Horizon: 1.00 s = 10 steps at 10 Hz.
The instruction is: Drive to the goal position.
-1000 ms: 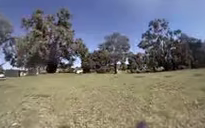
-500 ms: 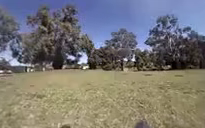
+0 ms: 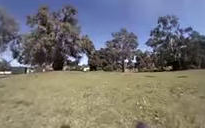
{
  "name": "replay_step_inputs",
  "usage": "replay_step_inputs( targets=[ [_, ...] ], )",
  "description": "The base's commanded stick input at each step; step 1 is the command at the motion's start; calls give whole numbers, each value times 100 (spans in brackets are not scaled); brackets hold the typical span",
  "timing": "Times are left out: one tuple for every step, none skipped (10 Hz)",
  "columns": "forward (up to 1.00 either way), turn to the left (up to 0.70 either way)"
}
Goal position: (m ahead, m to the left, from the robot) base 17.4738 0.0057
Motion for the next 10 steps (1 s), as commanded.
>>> replay_step_inputs(
  targets=[
    [100,0],
    [100,0],
    [100,0],
    [100,11],
    [100,27],
    [100,27],
    [100,24],
    [100,9],
    [100,0],
    [100,0]
  ],
)
